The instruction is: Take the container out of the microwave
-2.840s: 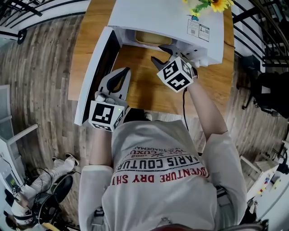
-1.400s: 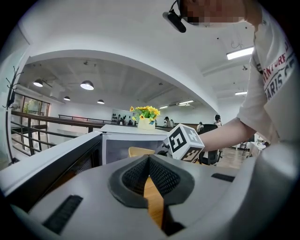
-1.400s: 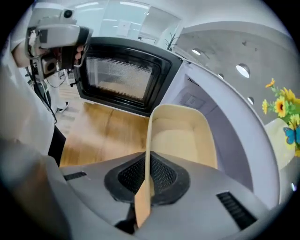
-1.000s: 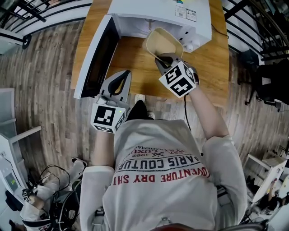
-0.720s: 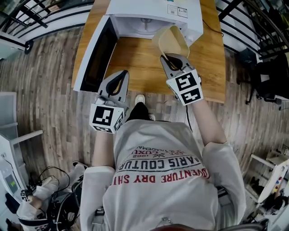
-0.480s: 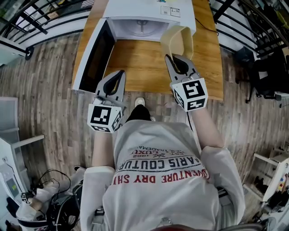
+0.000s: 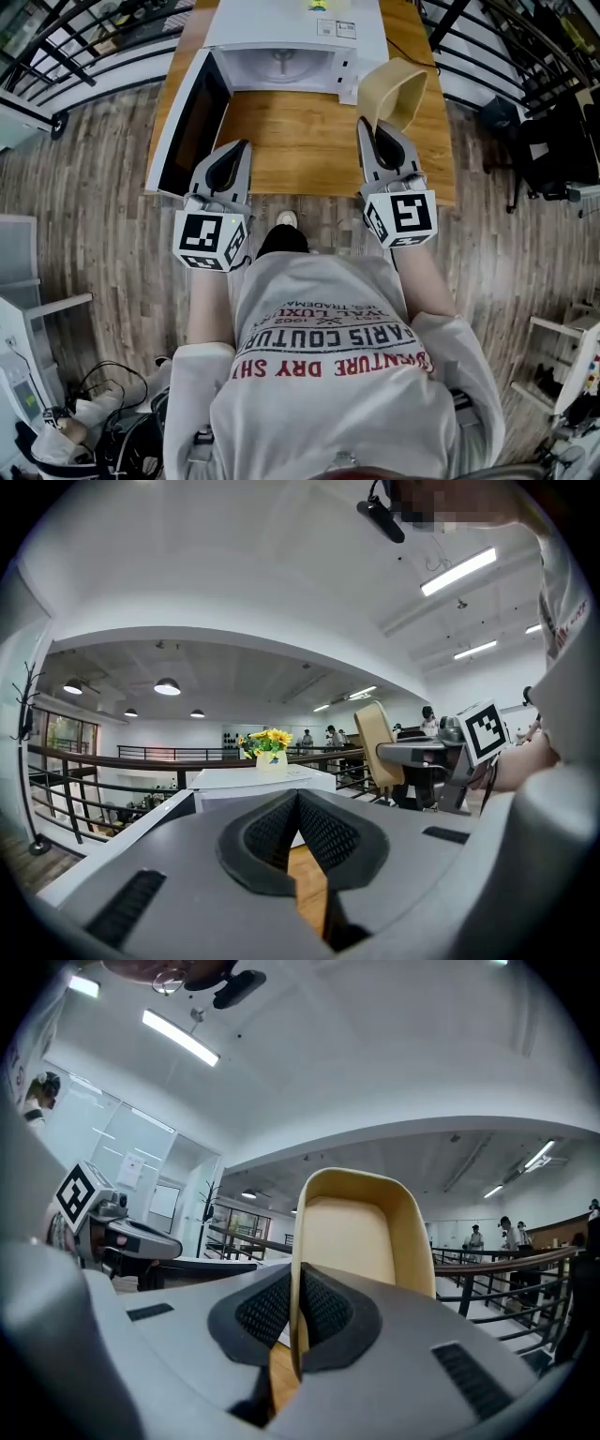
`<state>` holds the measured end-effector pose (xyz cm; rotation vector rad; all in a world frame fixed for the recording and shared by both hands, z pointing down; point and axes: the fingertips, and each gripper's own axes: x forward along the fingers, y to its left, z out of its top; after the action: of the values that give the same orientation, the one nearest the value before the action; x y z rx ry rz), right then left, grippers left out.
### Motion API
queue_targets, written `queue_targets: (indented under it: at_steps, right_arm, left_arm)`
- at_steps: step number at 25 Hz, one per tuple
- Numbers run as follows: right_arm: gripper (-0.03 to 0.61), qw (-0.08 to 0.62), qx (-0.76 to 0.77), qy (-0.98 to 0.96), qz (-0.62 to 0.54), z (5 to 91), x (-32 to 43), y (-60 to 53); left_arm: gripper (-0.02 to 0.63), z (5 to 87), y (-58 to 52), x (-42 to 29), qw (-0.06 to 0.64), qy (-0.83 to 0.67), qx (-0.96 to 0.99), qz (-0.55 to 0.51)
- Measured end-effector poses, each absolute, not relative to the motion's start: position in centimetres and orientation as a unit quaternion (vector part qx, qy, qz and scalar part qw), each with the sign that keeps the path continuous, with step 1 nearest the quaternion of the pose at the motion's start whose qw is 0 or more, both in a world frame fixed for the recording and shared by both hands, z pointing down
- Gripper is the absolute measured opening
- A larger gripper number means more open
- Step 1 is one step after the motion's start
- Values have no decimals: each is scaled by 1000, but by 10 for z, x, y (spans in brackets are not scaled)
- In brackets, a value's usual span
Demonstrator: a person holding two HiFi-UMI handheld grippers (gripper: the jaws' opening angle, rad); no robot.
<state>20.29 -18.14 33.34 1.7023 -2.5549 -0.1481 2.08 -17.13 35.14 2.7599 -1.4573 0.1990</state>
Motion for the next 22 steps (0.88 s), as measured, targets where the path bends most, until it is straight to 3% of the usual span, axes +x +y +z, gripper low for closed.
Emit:
queue_targets:
  at_steps: [22]
  right_arm:
    - [29, 37, 558, -827, -63, 338, 211, -185]
  left_arm:
    - [12, 351, -183, 36, 4, -457, 887, 74]
